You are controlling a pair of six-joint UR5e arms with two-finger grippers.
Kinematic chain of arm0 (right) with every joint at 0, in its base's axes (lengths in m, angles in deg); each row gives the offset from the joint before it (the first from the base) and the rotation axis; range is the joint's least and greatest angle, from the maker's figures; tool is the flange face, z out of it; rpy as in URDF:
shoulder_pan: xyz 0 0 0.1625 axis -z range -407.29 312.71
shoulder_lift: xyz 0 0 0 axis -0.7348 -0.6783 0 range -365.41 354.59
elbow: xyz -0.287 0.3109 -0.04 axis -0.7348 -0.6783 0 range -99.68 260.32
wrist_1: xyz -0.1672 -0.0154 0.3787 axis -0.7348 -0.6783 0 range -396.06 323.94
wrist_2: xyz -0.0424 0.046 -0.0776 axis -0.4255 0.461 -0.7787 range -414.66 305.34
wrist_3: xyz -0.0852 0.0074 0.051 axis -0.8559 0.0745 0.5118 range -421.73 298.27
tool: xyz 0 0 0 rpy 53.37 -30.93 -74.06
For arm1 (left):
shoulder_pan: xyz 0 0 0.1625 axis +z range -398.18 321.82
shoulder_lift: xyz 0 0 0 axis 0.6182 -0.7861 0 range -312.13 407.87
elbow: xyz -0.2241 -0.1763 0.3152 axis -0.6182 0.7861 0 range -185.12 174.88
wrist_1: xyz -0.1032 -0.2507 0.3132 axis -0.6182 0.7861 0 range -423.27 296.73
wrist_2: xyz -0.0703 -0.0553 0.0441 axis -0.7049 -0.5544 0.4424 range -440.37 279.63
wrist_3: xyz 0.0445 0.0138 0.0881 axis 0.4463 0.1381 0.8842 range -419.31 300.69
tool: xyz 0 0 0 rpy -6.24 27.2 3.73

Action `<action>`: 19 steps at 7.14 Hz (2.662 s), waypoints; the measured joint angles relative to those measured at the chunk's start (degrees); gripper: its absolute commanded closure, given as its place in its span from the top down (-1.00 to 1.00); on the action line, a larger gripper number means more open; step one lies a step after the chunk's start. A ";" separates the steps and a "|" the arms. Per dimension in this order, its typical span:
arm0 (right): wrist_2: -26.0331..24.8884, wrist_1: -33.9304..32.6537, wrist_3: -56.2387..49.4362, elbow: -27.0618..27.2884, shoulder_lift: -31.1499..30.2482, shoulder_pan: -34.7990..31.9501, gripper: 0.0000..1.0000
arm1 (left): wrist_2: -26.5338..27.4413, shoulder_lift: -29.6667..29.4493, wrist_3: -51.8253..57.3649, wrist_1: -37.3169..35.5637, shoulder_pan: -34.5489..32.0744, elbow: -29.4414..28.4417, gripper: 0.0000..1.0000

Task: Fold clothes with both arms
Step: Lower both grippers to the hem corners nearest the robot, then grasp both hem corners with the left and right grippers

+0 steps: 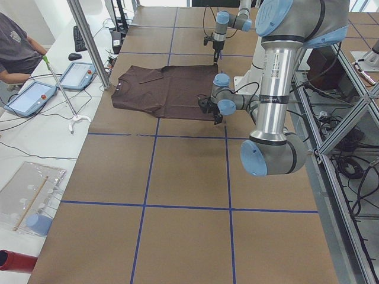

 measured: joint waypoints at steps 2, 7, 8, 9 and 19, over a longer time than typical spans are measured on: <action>0.10 0.00 0.00 0.11 0.00 -0.34 -1.00 | 0.31 -1.35 -0.66 -2.43 1.22 0.00 0.85; 0.17 -0.07 0.00 0.38 -0.15 -0.54 -1.00 | 0.50 -0.83 -0.70 -2.85 1.18 0.35 0.18; 0.17 -0.07 0.00 0.36 -0.20 -0.54 -1.00 | 0.50 -0.80 -0.70 -2.84 1.12 0.51 0.05; 0.22 -0.05 0.00 0.33 -0.21 -0.54 -1.00 | 0.50 -0.80 -0.70 -2.85 1.09 0.58 -0.05; 7.65 -0.03 -0.14 2.80 -2.23 -4.83 -1.00 | 0.34 -0.93 -0.10 -7.51 1.29 6.19 -1.00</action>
